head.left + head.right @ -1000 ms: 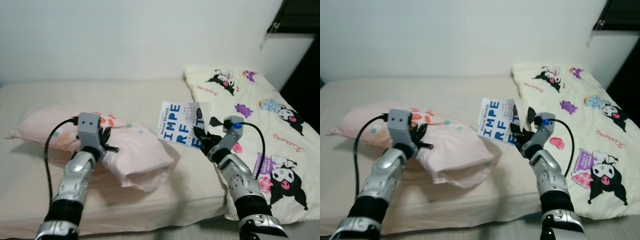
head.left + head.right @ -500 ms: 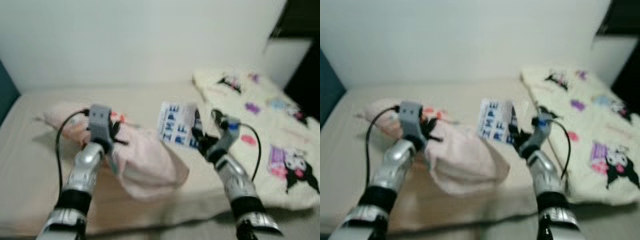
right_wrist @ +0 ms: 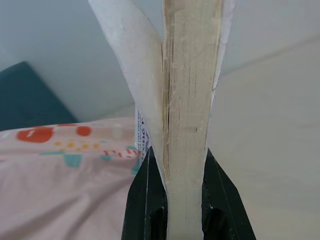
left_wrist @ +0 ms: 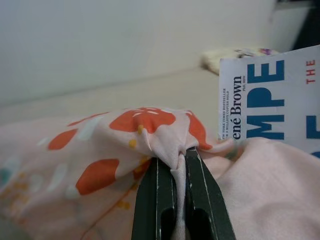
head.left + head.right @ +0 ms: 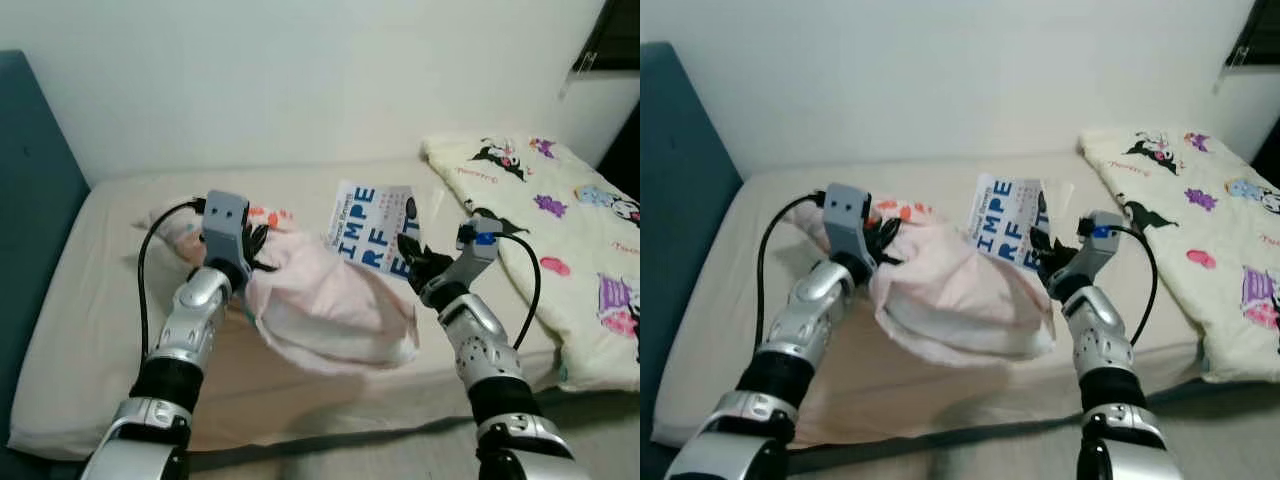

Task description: Clean up the room

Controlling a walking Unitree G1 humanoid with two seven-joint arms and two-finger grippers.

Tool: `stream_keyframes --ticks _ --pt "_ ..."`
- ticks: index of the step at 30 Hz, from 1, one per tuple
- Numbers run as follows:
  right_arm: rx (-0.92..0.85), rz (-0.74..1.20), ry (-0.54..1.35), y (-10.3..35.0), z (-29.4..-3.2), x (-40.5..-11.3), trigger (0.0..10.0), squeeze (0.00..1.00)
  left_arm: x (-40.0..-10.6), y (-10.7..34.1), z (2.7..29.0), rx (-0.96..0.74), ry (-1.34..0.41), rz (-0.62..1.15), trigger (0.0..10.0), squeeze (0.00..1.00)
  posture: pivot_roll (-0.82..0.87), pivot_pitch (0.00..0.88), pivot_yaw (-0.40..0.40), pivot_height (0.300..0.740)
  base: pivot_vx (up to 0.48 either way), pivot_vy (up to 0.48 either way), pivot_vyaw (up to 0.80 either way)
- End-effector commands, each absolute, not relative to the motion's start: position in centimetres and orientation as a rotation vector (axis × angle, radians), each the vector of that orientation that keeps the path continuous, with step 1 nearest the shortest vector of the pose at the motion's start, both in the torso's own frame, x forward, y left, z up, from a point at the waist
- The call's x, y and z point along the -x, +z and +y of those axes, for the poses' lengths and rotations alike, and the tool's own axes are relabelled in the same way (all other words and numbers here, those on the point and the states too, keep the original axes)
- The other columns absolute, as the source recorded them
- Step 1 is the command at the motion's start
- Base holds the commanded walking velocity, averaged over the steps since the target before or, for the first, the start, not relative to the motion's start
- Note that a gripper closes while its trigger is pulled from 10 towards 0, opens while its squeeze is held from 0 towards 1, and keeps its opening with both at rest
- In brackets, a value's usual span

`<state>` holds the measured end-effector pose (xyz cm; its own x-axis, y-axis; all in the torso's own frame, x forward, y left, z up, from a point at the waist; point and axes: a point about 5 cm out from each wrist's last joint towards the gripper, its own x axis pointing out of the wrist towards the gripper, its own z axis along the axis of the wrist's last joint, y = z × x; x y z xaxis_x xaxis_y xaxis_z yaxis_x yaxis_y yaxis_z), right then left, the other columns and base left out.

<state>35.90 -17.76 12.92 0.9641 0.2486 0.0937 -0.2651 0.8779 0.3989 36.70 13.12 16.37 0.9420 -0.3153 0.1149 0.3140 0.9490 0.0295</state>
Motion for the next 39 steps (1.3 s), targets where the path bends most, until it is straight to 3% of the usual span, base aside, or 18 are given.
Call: stream_keyframes --ticks 1,16,22,33,39 --pt "-0.422 -0.073 0.279 13.5 -17.7 -36.0 10.0 0.0 -37.0 18.6 12.6 -0.021 -0.337 -0.223 10.0 0.0 -0.02 0.0 -0.02 0.74 0.0 0.461 0.0" --pt "-0.425 -0.083 0.274 13.5 -17.8 -35.9 10.0 0.0 -37.1 18.5 11.1 -0.021 -0.369 -0.219 10.0 0.0 -0.03 0.0 -0.015 0.74 0.0 0.462 0.0" --pt "-0.428 -0.084 0.281 13.5 -17.5 -35.9 10.0 0.0 -36.6 17.8 10.6 -0.02 -0.401 -0.207 10.0 0.0 -0.03 0.0 -0.016 0.74 0.0 0.0 0.0" --pt "-0.422 -0.083 0.296 13.6 -17.4 -35.8 10.0 0.0 -36.4 16.9 9.9 -0.021 -0.388 -0.17 10.0 0.0 -0.03 0.0 -0.025 0.74 0.0 -0.475 0.0" --pt "-0.416 -0.08 0.302 13.6 -17.5 -35.8 10.0 0.0 -36.3 17.0 9.7 0.002 -0.373 -0.18 10.0 0.0 -0.03 0.0 -0.028 0.74 0.0 0.0 0.0"
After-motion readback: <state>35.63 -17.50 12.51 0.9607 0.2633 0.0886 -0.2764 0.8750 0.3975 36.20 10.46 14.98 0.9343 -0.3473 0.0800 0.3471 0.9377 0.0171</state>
